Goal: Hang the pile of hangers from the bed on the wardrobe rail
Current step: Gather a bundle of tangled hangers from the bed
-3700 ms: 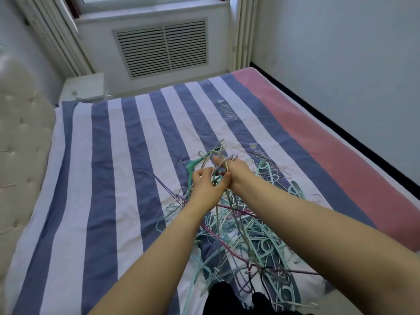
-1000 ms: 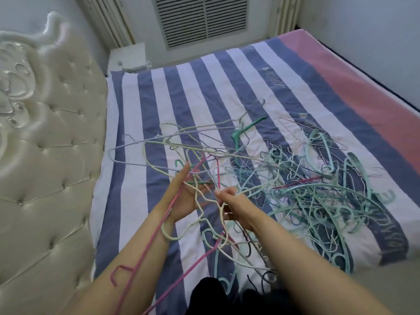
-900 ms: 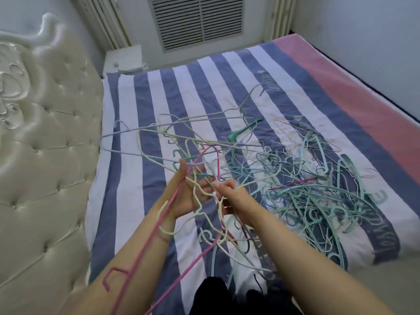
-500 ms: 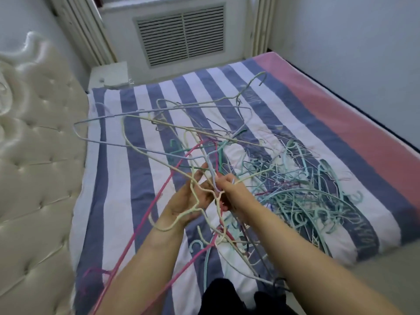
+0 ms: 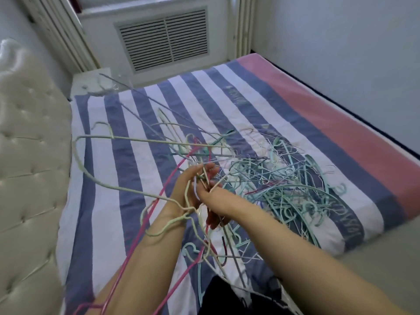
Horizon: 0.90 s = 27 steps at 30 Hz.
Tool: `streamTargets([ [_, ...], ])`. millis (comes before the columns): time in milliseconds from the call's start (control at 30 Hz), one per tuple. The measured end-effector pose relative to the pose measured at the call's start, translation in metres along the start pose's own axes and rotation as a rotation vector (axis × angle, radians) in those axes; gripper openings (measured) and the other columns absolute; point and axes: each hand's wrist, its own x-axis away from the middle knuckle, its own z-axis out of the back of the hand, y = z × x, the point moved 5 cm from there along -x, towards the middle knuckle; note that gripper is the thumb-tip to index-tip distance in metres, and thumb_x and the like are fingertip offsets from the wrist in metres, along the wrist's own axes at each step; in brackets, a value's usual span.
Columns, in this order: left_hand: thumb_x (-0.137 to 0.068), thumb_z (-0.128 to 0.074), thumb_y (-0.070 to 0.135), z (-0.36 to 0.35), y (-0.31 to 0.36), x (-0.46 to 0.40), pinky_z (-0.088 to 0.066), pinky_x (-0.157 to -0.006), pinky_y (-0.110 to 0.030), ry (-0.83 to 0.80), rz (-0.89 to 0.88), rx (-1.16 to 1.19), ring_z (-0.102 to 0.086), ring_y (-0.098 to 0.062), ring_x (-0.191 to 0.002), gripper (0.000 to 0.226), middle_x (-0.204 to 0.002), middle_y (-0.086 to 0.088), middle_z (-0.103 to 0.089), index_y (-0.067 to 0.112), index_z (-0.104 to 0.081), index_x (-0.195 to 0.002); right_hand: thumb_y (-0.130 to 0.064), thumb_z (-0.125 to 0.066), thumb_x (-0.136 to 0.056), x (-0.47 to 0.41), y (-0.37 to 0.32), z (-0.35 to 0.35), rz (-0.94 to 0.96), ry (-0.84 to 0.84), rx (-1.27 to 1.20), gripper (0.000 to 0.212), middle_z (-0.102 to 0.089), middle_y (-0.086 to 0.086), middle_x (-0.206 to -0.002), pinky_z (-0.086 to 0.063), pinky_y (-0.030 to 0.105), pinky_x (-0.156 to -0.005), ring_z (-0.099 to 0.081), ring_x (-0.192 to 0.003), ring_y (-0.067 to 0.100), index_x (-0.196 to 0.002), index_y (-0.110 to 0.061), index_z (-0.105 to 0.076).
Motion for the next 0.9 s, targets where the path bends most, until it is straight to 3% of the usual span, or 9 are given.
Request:
streamTargets([
  [167,-0.071,-0.072,0.021,-0.005,0.004,0.006,-0.057,-0.069,-0.034,-0.146,0.037,0.038,-0.068,-0.022,-0.07,0.042,-0.087,-0.009,-0.071,0.005,-0.062,-0.109,-0.086,-0.011,-0.076,-0.003,0.018,0.02,-0.029,0.249,0.416,0.087,-0.07,0.009,-0.086,-0.05,0.036,-0.077,-0.067,-0.086,0.029,-0.091,-0.015,-0.059],
  [233,-0.048,-0.087,0.016,0.001,0.011,0.002,-0.056,-0.063,-0.032,-0.234,0.047,0.129,-0.062,-0.022,-0.057,0.051,-0.082,-0.012,-0.069,0.003,-0.066,-0.093,-0.086,-0.011,-0.077,-0.004,0.03,0.026,-0.018,0.301,0.506,0.084,-0.06,0.007,-0.078,-0.043,0.035,-0.071,-0.06,-0.082,0.027,-0.07,-0.014,-0.053],
  [333,-0.032,-0.093,0.018,0.013,0.021,-0.005,-0.054,-0.061,-0.031,-0.278,0.041,0.168,-0.06,-0.021,-0.056,0.058,-0.087,-0.014,-0.068,0.004,-0.07,-0.083,-0.073,-0.023,-0.089,-0.008,0.044,0.019,0.065,0.234,0.252,0.064,-0.039,0.001,-0.058,-0.034,0.033,-0.059,-0.045,-0.059,0.024,-0.056,-0.019,-0.033],
  [400,-0.029,-0.094,0.018,0.012,0.02,-0.003,-0.055,-0.06,-0.031,-0.304,0.069,0.085,-0.063,-0.023,-0.058,0.057,-0.089,-0.016,-0.07,0.003,-0.073,-0.08,-0.068,-0.031,-0.089,-0.011,0.038,0.012,0.143,0.292,0.115,0.06,-0.04,0.002,-0.062,-0.038,0.034,-0.06,-0.044,-0.061,0.023,-0.055,-0.019,-0.039],
  [467,-0.035,-0.093,0.019,0.009,0.016,0.004,-0.056,-0.07,-0.038,-0.307,0.091,0.006,-0.068,-0.029,-0.071,0.056,-0.094,-0.02,-0.071,0.001,-0.073,-0.084,-0.078,-0.026,-0.078,-0.012,0.022,0.011,0.262,0.415,0.201,0.067,-0.054,0.008,-0.091,-0.046,0.041,-0.081,-0.053,-0.093,0.025,-0.084,-0.022,-0.062],
  [533,-0.055,-0.085,0.026,0.013,0.01,0.008,-0.049,-0.086,-0.043,-0.27,0.089,-0.091,-0.068,-0.032,-0.088,0.043,-0.102,-0.02,-0.071,0.003,-0.074,-0.09,-0.086,-0.023,-0.071,-0.008,0.003,0.013,0.333,0.443,0.429,0.082,-0.058,0.007,-0.116,-0.045,0.041,-0.089,-0.051,-0.113,0.028,-0.115,-0.029,-0.061],
  [633,-0.061,-0.082,0.043,0.024,0.005,0.008,-0.042,-0.082,-0.045,-0.186,0.049,-0.2,-0.061,-0.03,-0.094,0.043,-0.113,-0.02,-0.067,0.015,-0.076,-0.093,-0.085,-0.027,-0.075,0.0,-0.012,0.019,0.338,0.459,0.775,0.082,-0.062,0.012,-0.117,-0.042,0.039,-0.084,-0.054,-0.11,0.031,-0.114,-0.024,-0.066],
  [767,-0.079,-0.064,0.028,0.018,0.003,0.023,-0.049,-0.049,-0.026,-0.24,0.06,-0.148,-0.064,-0.023,-0.062,0.024,-0.079,-0.011,-0.07,0.009,-0.067,-0.094,-0.084,-0.032,-0.076,0.006,-0.02,0.021,0.429,0.561,0.874,0.084,-0.061,0.011,-0.109,-0.035,0.038,-0.086,-0.05,-0.109,0.028,-0.114,-0.018,-0.066],
  [900,-0.084,-0.059,0.018,0.01,0.007,0.033,-0.05,-0.041,-0.024,-0.186,0.029,-0.149,-0.061,-0.014,-0.044,0.01,-0.058,-0.004,-0.066,0.008,-0.062,-0.087,-0.077,-0.049,-0.075,-0.001,-0.027,0.024,0.568,0.599,0.735,0.072,-0.059,0.01,-0.087,-0.04,0.037,-0.075,-0.054,-0.089,0.028,-0.088,-0.009,-0.07],
])
